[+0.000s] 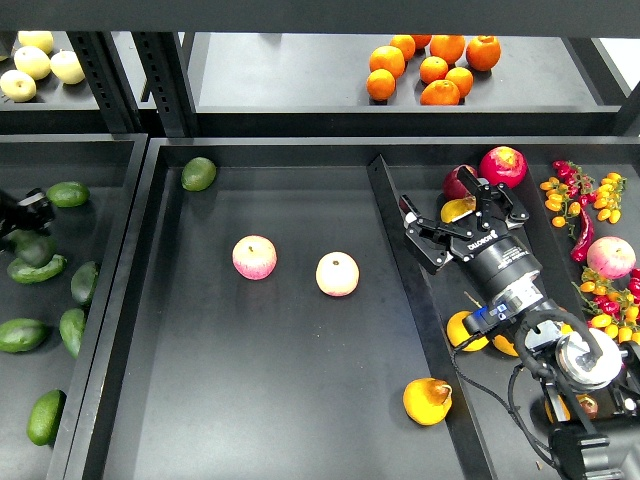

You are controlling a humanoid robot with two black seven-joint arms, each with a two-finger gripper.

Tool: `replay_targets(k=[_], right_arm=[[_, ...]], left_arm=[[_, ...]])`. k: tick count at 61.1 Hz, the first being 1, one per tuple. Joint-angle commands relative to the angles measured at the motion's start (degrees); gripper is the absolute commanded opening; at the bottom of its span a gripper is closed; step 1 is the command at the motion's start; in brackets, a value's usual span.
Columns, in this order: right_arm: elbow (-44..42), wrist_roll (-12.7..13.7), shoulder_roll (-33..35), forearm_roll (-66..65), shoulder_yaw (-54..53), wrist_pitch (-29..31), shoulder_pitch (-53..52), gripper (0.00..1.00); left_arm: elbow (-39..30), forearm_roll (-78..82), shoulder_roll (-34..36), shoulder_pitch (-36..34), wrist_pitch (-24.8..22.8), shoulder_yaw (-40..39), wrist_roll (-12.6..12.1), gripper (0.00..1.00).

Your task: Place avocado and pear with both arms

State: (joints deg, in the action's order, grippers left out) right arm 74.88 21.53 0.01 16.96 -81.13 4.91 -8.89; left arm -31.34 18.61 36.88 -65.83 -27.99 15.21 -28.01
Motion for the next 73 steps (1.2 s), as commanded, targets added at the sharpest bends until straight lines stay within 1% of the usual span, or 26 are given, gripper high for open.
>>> replay_targets(k=[1,20,28,39,51,59,65,73], right_arm=[[0.0,0.09,-0.01,0.0,0.01,-0.07,0.1,1.0],[0.0,0.09,-0.01,0.0,0.27,0.02,0.1,1.0],[0.0,0.09,-0.01,0.0,0.36,0.02,0.19,1.0],[0.0,0.09,-0.01,0.0,0.45,0.02,0.36,1.0],[0.0,0.09,-0.01,-0.09,0.53,0.02,0.36,1.0],[0.0,0.09,-0.01,-0.09,0.53,0.02,0.45,1.0],[0.0,0.09,-0.01,-0.09,0.53,0.02,0.45,1.0],[0.0,0.09,-0.01,-0.09,0.62,0.02,0.45,1.0]], left_arm=[[0.22,0.28,0.04,3.42,-0.01,-3.08,0.01,0.09],[1.28,0.98,-0.67,9.84,-0.01,-9.32,0.01,0.11],[3.03,3.0,-1.46,12.65,-0.01,-12.74,0.01,0.13],[3.47,4.59,-2.78,15.9,-0.01,-15.74,0.01,0.16],[3.74,4.68,-2.78,17.31,-0.01,-17.41,0.01,0.22],[3.74,4.68,-2.78,17.31,-0.01,-18.11,0.01,0.32],[3.74,4.76,-2.78,17.4,-0.01,-18.11,0.01,0.34],[3.74,4.85,-2.78,17.49,-0.01,-18.11,0.01,0.41]])
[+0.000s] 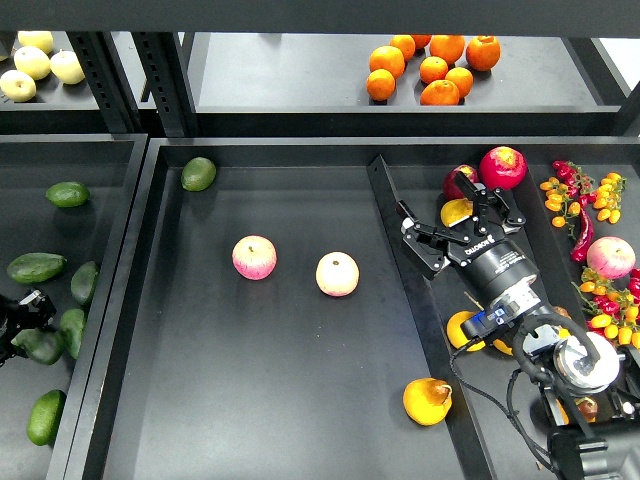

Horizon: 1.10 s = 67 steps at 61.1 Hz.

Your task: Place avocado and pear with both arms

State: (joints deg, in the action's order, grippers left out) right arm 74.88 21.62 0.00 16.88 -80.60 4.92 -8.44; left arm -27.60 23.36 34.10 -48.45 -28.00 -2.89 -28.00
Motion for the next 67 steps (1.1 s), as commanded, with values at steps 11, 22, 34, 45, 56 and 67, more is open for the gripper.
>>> replay_targets(k=[11,22,34,45,56,67], right_arm=[[0.0,0.0,0.0,0.0,0.18,0.0,0.35,1.0],[0.0,0.08,0.0,0.0,0.18,0.0,0.35,1.0],[0.0,0.08,0.0,-0.09,0.18,0.0,0.35,1.0],[0.0,0.08,0.0,-0.09,0.18,0.0,0.35,1.0],[-0.09,0.08,0.0,-0.09,0.27,0.0,0.35,1.0],[-0.09,0.17,0.0,-0.09,0.27,0.0,0.35,1.0]], left_arm=[[0.0,1.25,0.09,0.02,0.0,-0.53,0.0,0.49],[-0.18,1.6,0.17,-0.06,0.0,-0.71,0.0,0.55],[-0.18,1.6,0.7,-0.24,0.0,-0.8,0.0,0.63],[-0.18,1.6,0.79,-0.24,0.0,-1.85,0.0,0.7],[-0.27,1.6,0.88,-0.33,0.0,-2.38,0.0,0.79],[-0.88,1.43,1.58,-1.12,0.0,-4.57,0.0,0.89]])
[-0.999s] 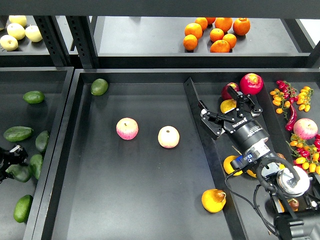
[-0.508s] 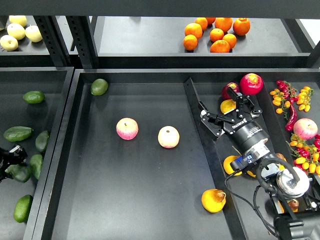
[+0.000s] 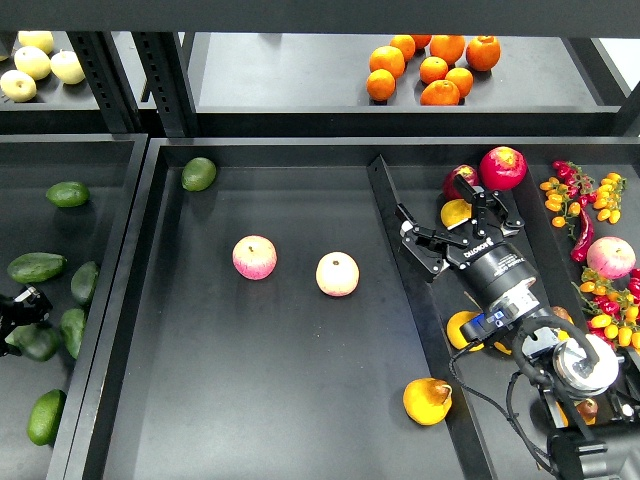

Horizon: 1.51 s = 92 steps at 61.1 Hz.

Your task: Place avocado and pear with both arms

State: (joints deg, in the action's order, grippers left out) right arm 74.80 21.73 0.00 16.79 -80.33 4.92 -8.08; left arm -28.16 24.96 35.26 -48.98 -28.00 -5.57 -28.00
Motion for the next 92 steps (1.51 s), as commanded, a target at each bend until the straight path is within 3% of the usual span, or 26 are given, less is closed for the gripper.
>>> replay_targets(k=[1,14,28,39,44,67,80,92], right_arm=[[0.0,0.07,0.0,0.0,0.0,0.0,-0.01,1.0],[0.09,0.16,0.0,0.09,0.0,0.0,0.43,1.0],[0.09,0.6,0.0,0.09,-0.09,0.88,1.22,1.0],[0.09,0.77,0.0,0.18,0.0,1.41,2.45,1.0],[0.09,0.86,0.0,0.35,0.0,3.16,4.03,1.0],[0.09,1.56,2.19,0.44,0.17,5.18,5.09,1.0],[0.09,1.65,6.41,0.35,0.35,6.85,5.09,1.0],[-0.09,4.46,11.33,0.09,1.57,8.79,4.39,1.0]], left_arm=[[-0.32,-0.09,0.51,-0.59,0.0,-2.16,0.0,0.9],[-1.54,-0.26,4.2,-4.54,0.0,-9.1,0.0,0.97],[-3.65,-0.88,8.24,-5.68,0.0,-19.65,0.0,0.98],[-3.66,-3.43,7.54,-5.42,0.0,-28.44,0.0,0.98],[-4.01,-5.8,4.91,-5.33,0.0,-36.08,0.0,0.98],[-3.57,-14.14,-5.46,0.02,0.0,-56.65,0.0,0.98],[-3.3,-19.77,-10.47,3.19,0.0,-60.52,0.0,0.98],[-3.74,-26.89,-16.71,5.65,0.0,-63.51,0.0,0.99]])
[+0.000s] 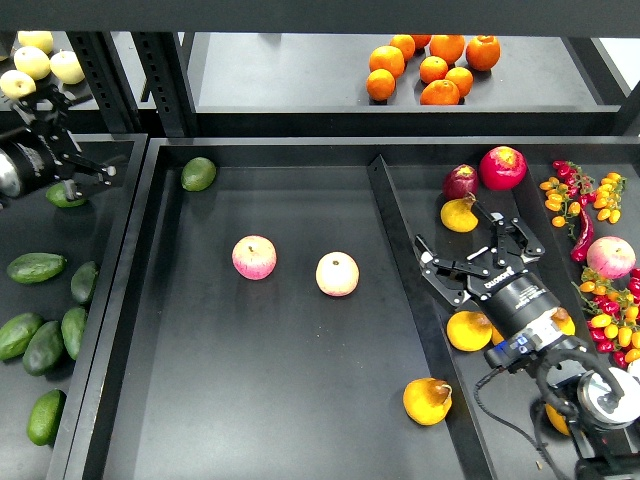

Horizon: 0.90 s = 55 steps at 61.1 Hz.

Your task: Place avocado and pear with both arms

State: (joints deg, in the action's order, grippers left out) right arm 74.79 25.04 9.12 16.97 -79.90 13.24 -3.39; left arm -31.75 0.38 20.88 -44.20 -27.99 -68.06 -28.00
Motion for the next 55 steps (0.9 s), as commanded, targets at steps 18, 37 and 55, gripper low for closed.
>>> replay_targets(k=[18,37,55], right_arm=[[0.0,2.96,13.89,0.08,8.7,1.18,-4.17,1.0],[0.0,2.96,26.91,0.08,20.48,7.68,-12.87,1.0],[0.0,2.96,30.6,-0.01,31.91,8.56,-24.38,1.0]], left_arm=[[-1.12,-5.22,-12.26,6.75,-0.01,-9.02,0.0,0.99],[-5.34,-5.22,-18.59,14.67,-0.01,-14.12,0.0,0.99],[-17.2,-5.22,-20.88,23.63,-0.01,-17.2,0.0,0.99]])
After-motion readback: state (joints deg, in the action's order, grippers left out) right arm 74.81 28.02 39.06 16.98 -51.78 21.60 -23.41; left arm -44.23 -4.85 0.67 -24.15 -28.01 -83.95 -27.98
